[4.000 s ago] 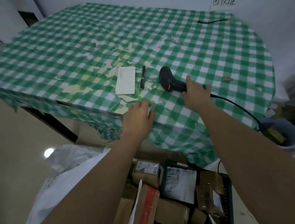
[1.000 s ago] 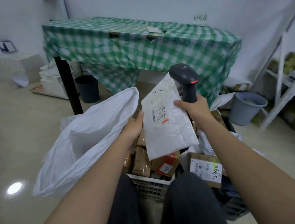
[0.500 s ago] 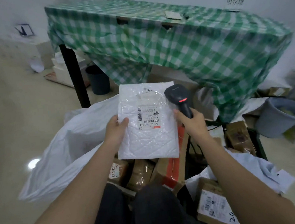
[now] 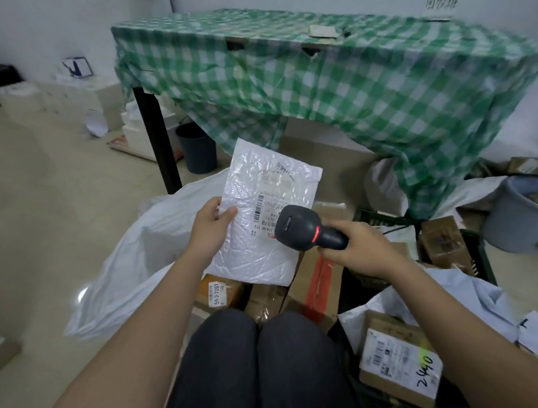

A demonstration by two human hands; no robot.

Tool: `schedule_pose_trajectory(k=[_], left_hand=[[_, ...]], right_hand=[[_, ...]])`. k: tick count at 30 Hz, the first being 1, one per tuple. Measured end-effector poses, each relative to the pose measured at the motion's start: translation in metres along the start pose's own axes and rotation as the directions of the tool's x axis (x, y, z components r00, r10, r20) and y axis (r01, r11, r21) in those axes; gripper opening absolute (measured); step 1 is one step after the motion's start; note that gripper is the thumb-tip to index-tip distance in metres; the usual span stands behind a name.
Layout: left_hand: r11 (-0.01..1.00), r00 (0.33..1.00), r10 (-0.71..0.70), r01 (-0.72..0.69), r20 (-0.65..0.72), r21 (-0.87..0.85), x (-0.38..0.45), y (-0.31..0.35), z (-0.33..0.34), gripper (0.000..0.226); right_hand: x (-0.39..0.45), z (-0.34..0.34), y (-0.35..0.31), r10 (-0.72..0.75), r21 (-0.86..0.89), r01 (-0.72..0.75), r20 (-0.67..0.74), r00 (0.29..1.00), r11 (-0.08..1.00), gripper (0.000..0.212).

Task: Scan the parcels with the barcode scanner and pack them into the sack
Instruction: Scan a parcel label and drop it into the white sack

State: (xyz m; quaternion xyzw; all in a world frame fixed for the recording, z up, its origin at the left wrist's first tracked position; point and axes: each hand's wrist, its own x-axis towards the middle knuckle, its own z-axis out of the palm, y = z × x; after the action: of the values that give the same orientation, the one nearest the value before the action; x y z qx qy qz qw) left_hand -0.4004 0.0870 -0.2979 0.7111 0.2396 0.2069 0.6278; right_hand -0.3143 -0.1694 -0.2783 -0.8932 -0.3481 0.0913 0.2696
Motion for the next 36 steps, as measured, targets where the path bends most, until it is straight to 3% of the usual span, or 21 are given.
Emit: schedule_pose_trajectory(k=[11, 18, 23, 26, 31, 36], left_hand=[[0.999, 1.0, -0.019, 0.02, -0.011, 0.041, -0.004, 0.005, -0.013, 0.013], [0.999, 0.999, -0.043, 0.044, -0.026, 0.031, -0.004, 0.004, -0.021, 0.021], [1.0, 0.999, -0.019, 0.019, -0.044, 0.003, -0.003, 0.003, -0.033, 0.014], [1.0, 0.995, -0.001, -0.001, -0.099, -0.016, 0.0, 0.002, -0.047, 0.012], [0.998, 0.958, 0.042, -0.03, -0.285, 0.047, 0.017, 0.003, -0.09, 0.012], [0.974, 0.889, 0.169, -0.085, -0.426, 0.211, 0.045, 0.004, -0.135, 0.005]], right_hand=[[-0.001, -0.011, -0.023, -0.038, -0.106, 0.036, -0.016, 0.999, 0.994, 0.017], [0.002, -0.011, -0.033, -0.047, -0.072, 0.048, 0.014, 0.999, 0.996, 0.022], [0.009, -0.001, -0.037, -0.045, 0.091, 0.049, -0.042, 0.998, 0.995, 0.04], [0.021, 0.011, -0.039, -0.007, 0.207, 0.036, -0.14, 0.99, 0.978, 0.032], [0.067, 0.029, -0.057, 0.208, 0.442, -0.073, -0.266, 0.941, 0.894, 0.014], [0.132, 0.052, -0.071, 0.383, 0.585, -0.194, -0.219, 0.897, 0.788, 0.01]])
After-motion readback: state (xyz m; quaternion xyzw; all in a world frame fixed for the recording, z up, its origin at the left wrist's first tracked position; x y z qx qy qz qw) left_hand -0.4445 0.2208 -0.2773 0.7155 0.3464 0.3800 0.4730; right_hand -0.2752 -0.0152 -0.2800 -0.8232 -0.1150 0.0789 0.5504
